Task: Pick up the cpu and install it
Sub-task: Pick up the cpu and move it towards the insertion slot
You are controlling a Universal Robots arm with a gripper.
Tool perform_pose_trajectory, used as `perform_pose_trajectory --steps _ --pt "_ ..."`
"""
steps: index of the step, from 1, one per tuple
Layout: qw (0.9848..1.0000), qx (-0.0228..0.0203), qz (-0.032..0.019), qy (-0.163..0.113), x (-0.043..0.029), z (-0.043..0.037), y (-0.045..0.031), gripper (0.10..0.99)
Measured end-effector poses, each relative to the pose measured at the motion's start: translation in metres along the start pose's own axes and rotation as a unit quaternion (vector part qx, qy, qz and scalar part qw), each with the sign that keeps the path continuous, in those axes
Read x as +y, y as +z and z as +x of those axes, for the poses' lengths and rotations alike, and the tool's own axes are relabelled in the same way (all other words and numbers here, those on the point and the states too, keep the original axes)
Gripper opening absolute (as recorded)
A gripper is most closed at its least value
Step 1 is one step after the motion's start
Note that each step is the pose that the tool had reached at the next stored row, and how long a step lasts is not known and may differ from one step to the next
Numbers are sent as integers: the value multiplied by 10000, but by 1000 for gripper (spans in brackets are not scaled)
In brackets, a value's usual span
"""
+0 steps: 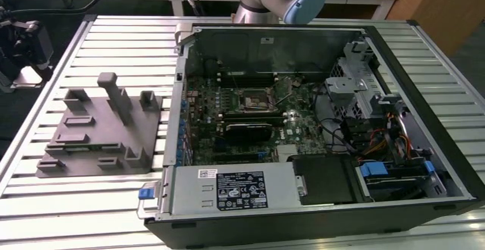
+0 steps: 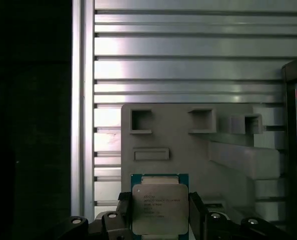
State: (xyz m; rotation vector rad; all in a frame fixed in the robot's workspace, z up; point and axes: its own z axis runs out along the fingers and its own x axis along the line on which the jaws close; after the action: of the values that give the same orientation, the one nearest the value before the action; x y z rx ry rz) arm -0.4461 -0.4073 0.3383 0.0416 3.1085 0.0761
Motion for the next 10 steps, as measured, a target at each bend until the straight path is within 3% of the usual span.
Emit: perform_pose_trajectory --steps 10 --pt "10000 0 -1 0 7 -5 -150 541"
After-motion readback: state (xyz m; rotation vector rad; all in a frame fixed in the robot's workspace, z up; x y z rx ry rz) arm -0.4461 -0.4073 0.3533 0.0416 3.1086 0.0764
